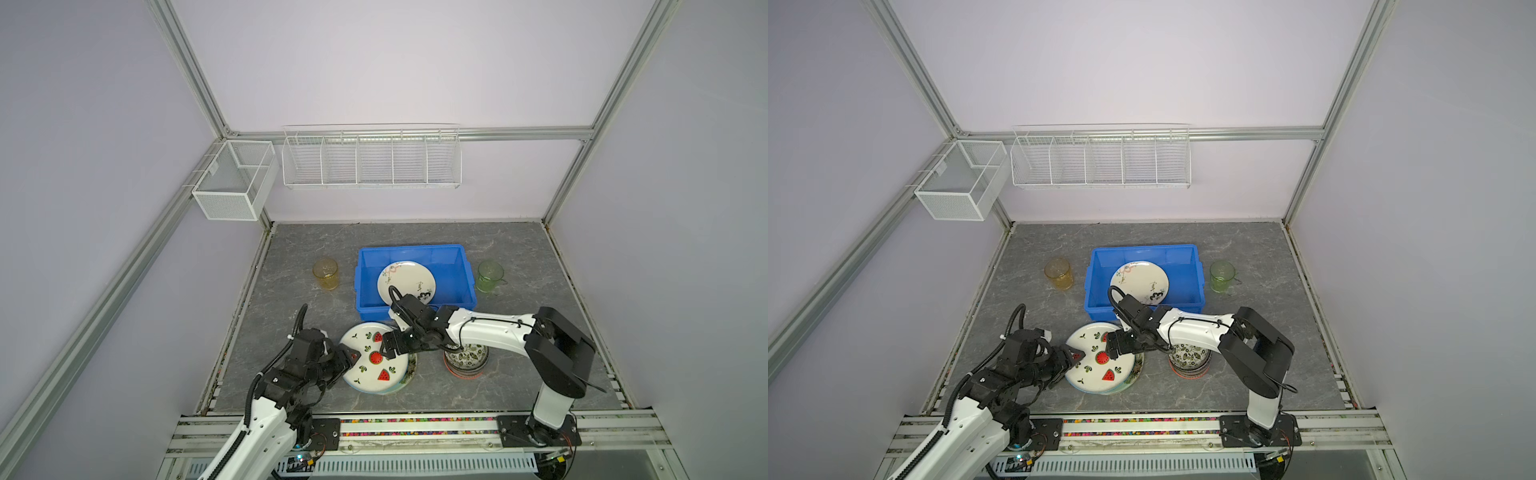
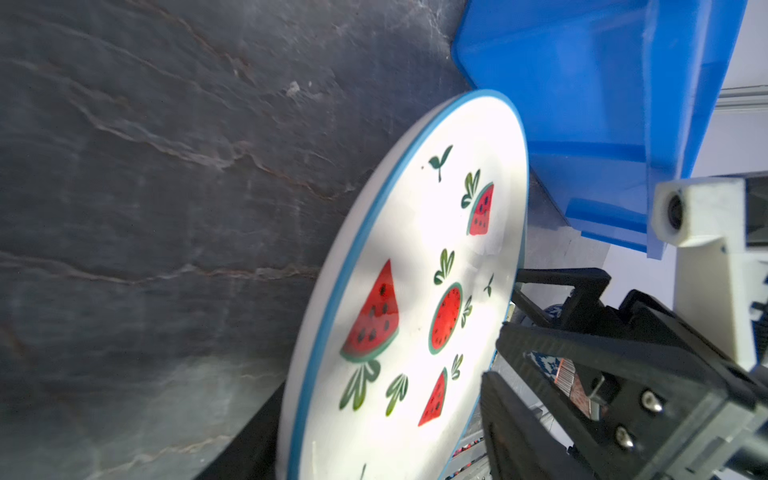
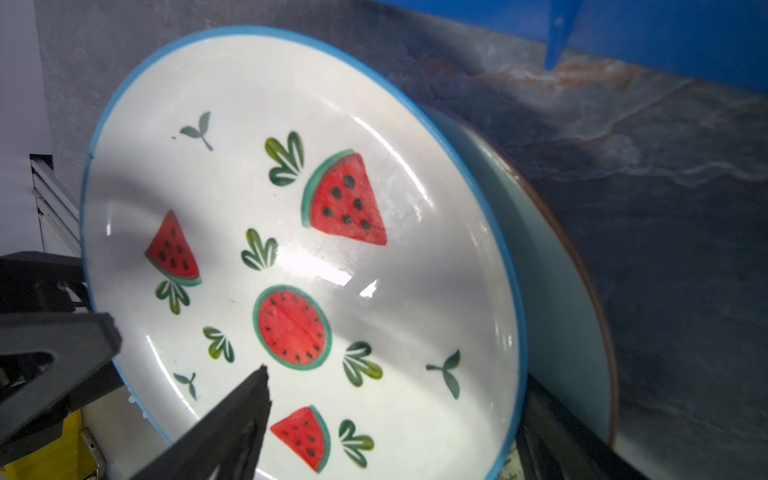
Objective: Place the mixed dishes into the plastic bin
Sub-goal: 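Lift the watermelon plate off the green plate with the right gripper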
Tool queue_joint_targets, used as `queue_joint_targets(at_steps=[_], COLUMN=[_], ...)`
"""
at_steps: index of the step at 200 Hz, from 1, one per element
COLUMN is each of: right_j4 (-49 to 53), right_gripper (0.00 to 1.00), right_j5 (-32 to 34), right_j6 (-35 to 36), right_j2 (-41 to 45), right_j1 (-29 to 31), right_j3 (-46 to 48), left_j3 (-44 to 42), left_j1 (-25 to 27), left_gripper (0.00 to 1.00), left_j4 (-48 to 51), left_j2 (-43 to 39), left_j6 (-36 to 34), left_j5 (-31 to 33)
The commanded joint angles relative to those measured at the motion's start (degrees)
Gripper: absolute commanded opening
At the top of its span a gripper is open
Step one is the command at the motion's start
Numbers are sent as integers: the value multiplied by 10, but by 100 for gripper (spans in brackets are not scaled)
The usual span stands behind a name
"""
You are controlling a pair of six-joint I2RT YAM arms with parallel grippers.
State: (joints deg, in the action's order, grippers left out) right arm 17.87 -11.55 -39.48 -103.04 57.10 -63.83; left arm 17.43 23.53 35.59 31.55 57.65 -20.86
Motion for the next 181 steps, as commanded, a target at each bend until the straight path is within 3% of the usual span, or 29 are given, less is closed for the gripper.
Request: queue_joint_targets(at_steps=[1, 113, 131, 151, 181], right_j4=[-24, -11, 1, 10, 19], right_gripper=[91, 91, 90, 90, 91], right_j5=[-38, -33, -29, -24, -17], right_j6=[-7, -3, 2, 7, 9], right_j2=[-13, -14, -11, -6, 2], right_j1=[10, 10, 11, 10, 11], right_j3=[-14, -21, -28, -34, -38], left_j3=[4, 11, 13, 15, 18], left_j1=[2, 2, 2, 2, 2], left_gripper=[62, 44, 40, 27, 25], left_j4=[-39, -18, -12, -5, 7], left_j2=[-8, -28, -33, -38, -44], left_j6=[13, 16, 16, 15, 15], left_j5=[-23, -27, -26, -26, -27])
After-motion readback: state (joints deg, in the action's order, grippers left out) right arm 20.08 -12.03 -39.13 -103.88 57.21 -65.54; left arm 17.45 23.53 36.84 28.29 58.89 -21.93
